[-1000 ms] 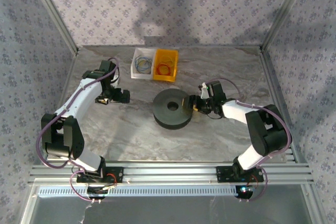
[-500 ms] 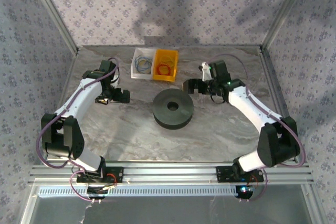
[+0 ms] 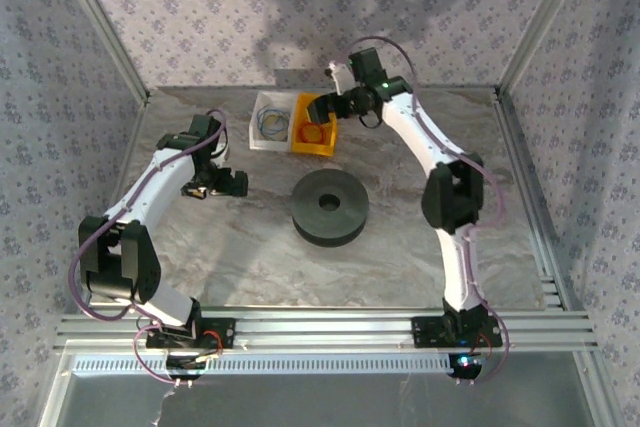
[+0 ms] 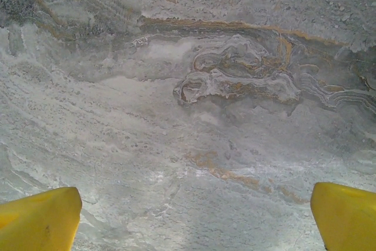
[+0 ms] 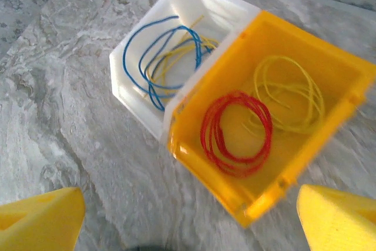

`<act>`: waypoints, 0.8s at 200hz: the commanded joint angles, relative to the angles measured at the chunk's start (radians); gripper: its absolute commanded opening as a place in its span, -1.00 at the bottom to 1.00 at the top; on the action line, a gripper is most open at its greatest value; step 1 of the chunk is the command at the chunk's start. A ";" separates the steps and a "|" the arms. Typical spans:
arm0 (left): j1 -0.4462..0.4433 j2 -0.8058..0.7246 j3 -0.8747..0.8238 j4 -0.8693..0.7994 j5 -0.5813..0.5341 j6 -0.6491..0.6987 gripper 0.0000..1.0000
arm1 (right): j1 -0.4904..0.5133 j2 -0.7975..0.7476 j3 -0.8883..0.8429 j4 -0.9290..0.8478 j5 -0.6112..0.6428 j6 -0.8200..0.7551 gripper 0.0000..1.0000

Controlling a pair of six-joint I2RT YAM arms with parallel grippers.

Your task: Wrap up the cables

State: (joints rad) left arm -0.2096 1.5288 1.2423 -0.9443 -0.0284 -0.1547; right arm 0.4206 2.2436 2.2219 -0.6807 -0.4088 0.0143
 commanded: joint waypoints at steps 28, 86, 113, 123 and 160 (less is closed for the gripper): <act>-0.004 0.019 0.054 -0.036 0.025 0.023 1.00 | 0.007 0.267 0.363 -0.144 -0.093 -0.032 0.89; -0.004 0.016 0.042 -0.035 0.027 0.023 1.00 | 0.024 0.346 0.336 0.066 -0.038 -0.027 0.76; -0.004 0.013 0.033 -0.031 0.028 0.024 0.99 | 0.032 0.385 0.360 0.103 0.012 -0.034 0.62; -0.004 0.012 0.028 -0.030 0.028 0.024 1.00 | 0.036 0.399 0.371 0.107 0.036 -0.038 0.54; -0.004 0.007 0.018 -0.027 0.028 0.026 1.00 | 0.049 0.436 0.378 0.116 0.129 -0.054 0.25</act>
State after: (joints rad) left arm -0.2096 1.5410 1.2652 -0.9493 -0.0143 -0.1417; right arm 0.4576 2.6419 2.5607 -0.5865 -0.3630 -0.0196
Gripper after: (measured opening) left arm 0.997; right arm 0.662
